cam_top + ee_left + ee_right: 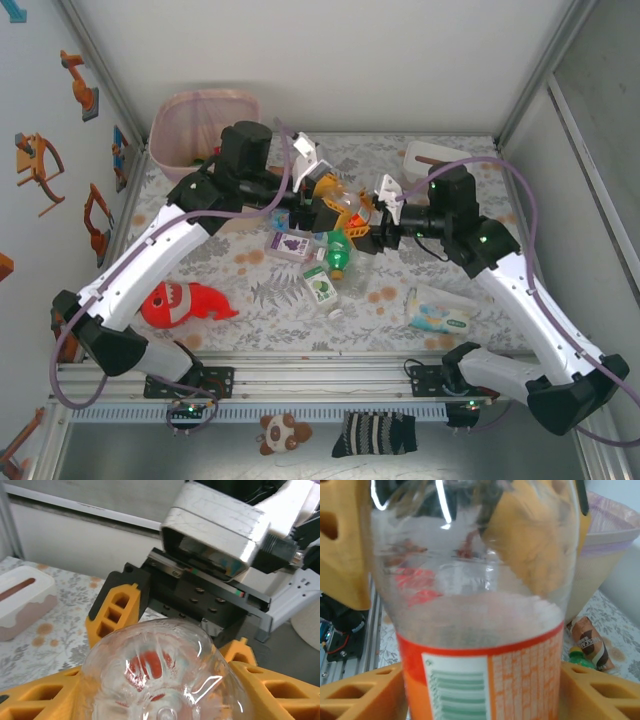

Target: Put the plastic bottles in the bin

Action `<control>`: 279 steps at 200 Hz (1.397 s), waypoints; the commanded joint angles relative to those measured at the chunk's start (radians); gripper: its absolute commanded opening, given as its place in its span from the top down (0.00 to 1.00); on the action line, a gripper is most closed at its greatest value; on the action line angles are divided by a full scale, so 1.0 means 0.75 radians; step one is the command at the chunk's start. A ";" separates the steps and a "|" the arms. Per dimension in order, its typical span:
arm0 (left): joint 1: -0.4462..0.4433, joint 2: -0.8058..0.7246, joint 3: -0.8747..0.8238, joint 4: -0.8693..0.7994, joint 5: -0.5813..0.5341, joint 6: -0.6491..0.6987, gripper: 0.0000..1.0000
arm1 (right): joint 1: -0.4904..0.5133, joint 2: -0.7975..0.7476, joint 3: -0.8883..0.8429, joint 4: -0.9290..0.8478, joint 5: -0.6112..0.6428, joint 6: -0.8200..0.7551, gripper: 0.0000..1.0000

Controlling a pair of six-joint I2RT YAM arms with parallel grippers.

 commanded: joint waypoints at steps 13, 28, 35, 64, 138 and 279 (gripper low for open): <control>0.024 -0.068 -0.014 0.022 -0.133 0.049 0.54 | 0.007 -0.054 0.040 -0.027 0.020 0.027 0.22; 0.040 -0.087 -0.014 0.015 -0.164 0.047 0.54 | 0.007 -0.073 0.040 -0.039 0.034 0.032 0.21; 0.048 -0.096 -0.014 0.006 -0.185 0.048 0.55 | 0.007 -0.082 0.038 -0.047 0.047 0.032 0.20; 0.109 -0.141 -0.014 -0.012 -0.304 0.026 0.55 | 0.007 -0.127 0.040 -0.077 0.116 0.030 0.18; 0.372 -0.162 0.097 -0.149 -0.673 -0.070 0.57 | 0.007 -0.174 0.055 -0.098 0.191 0.026 0.18; 0.769 0.299 0.797 -0.704 -0.700 -0.202 0.61 | 0.007 -0.156 0.051 -0.108 0.186 0.038 0.19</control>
